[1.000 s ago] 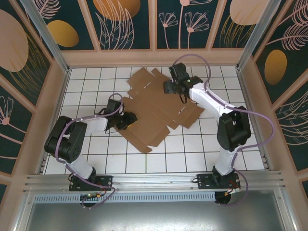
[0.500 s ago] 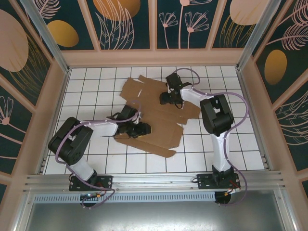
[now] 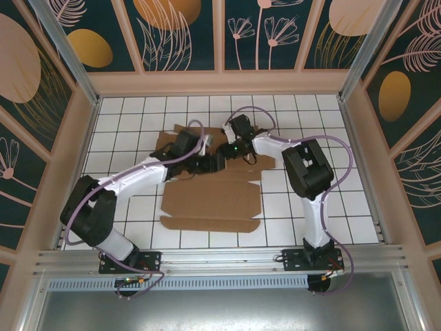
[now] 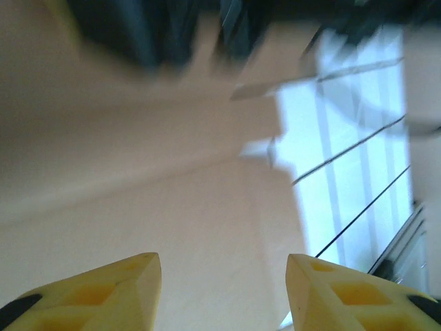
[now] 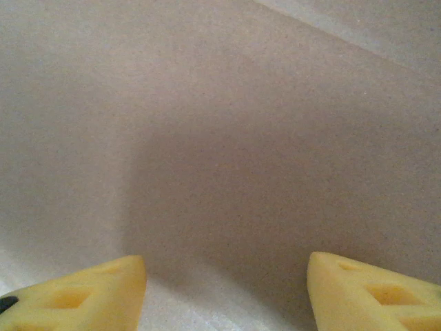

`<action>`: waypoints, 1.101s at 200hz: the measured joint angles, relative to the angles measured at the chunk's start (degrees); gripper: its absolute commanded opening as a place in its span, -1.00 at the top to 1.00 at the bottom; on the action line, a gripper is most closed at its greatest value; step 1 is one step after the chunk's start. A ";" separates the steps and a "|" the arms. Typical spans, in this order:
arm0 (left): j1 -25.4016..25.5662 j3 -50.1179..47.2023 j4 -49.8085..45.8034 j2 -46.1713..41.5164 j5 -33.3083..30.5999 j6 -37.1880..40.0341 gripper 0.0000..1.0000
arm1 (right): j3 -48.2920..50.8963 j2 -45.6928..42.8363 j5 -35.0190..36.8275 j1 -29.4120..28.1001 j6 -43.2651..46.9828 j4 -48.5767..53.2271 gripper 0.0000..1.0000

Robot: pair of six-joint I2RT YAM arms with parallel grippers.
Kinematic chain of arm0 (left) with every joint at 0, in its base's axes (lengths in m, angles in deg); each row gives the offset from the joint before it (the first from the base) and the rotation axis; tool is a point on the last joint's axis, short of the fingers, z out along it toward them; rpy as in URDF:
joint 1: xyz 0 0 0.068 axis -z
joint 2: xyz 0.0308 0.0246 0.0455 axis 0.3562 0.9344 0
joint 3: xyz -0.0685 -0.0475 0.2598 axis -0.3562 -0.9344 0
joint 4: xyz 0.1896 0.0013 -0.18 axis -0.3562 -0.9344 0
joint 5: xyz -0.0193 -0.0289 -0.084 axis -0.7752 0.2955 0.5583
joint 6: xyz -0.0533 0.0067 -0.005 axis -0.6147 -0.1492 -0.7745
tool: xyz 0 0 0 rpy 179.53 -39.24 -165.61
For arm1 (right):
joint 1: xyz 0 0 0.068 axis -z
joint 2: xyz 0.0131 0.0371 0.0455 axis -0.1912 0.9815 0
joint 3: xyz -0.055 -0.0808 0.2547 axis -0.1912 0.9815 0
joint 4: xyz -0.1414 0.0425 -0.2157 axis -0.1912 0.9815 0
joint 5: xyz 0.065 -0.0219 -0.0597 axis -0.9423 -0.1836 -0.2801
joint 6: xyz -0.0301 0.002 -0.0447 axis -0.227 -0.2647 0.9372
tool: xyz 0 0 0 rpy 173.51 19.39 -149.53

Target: Fold the paper box

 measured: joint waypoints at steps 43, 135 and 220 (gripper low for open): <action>-8.44 7.50 0.76 4.15 -1.20 -1.97 0.30 | 6.12 -6.29 -9.27 3.04 -3.48 -2.75 -0.25; -8.39 17.31 -3.78 24.39 -5.25 -3.67 0.80 | 3.13 -12.87 -9.05 15.02 -14.53 -6.08 -0.14; -8.87 15.13 -2.80 27.89 -6.21 -4.33 0.78 | -9.49 2.67 -2.34 16.04 -18.43 3.06 -0.19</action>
